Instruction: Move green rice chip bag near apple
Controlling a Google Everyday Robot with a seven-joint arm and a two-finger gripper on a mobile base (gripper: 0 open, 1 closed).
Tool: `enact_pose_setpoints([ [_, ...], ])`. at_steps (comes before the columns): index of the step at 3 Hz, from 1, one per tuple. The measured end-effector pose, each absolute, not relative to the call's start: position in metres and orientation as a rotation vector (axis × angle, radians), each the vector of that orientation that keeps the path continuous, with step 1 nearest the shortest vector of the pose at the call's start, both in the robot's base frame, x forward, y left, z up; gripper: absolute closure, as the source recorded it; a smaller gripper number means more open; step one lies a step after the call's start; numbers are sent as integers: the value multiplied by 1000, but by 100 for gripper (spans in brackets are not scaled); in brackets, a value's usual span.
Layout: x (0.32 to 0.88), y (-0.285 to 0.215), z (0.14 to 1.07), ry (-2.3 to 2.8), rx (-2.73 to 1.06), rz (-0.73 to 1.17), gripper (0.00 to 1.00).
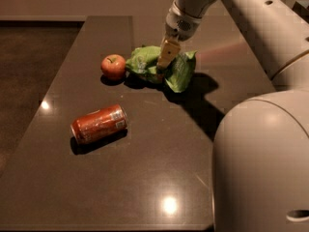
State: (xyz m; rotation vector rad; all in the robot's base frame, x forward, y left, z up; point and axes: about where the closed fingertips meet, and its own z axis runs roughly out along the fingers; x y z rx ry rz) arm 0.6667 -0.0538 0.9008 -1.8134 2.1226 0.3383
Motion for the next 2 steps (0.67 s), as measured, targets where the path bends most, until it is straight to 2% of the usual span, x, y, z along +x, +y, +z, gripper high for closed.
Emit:
enact_pose_setpoints([
  [1, 672, -50, 899, 2113, -1802, 334, 15],
  [2, 676, -47, 897, 2106, -1795, 331, 0],
])
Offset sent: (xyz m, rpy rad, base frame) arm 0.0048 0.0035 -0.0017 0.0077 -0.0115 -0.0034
